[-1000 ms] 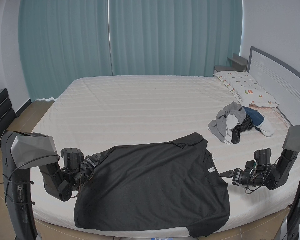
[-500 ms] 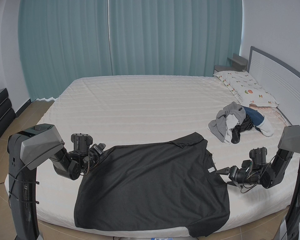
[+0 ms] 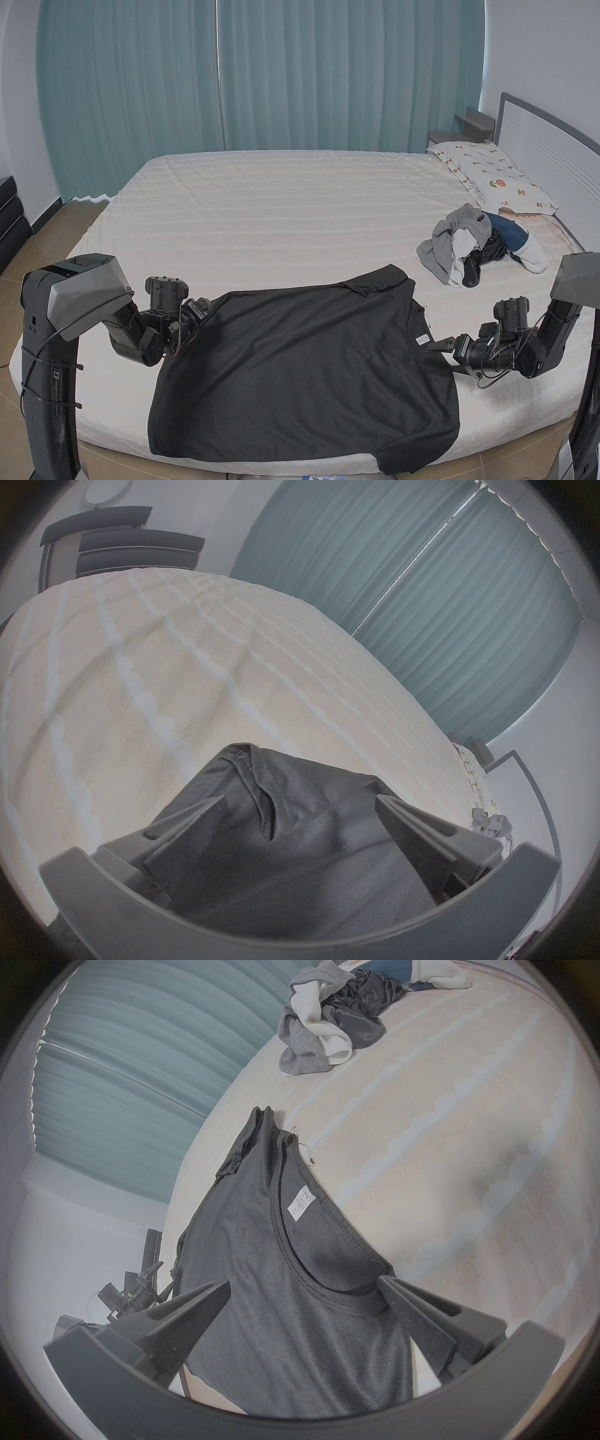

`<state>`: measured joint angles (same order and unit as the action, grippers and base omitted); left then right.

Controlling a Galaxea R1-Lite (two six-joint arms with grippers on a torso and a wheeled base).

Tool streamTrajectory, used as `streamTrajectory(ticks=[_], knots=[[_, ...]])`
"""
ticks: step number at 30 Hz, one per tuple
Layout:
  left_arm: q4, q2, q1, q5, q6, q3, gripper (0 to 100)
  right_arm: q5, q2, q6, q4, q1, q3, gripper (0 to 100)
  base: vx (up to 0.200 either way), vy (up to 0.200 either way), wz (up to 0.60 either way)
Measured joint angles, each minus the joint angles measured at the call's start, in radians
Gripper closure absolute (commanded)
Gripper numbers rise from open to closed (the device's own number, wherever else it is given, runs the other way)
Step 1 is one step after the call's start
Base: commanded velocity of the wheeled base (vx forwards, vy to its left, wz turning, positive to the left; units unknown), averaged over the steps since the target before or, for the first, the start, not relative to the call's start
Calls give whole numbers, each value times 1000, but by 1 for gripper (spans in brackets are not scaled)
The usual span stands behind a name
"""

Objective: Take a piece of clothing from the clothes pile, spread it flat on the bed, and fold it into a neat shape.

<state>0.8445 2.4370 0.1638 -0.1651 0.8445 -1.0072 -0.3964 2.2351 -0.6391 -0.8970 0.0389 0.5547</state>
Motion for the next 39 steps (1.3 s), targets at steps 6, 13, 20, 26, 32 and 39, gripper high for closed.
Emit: streamTrajectory(ticks=[6,13,20,26,32,39], knots=[[0,15,1,6,-5,-31,0,4,2,1,3,1,1,0,0,0,0],[-27,47,3,9,-20,-64,0,7,6,1,1,8,1,0,0,0,0],[-53,67,1,9,-17,-114,100,9,7,1,1,9,2,0,0,0,0],[-50,77,-9,5,-12,-133,100,9,7,1,1,9,2,0,0,0,0],[-45,80,-33,-1,-5,-154,100,9,7,1,1,8,1,0,0,0,0],[-45,98,-60,-3,49,-231,100,9,8,1,2,8,1,0,0,0,0]])
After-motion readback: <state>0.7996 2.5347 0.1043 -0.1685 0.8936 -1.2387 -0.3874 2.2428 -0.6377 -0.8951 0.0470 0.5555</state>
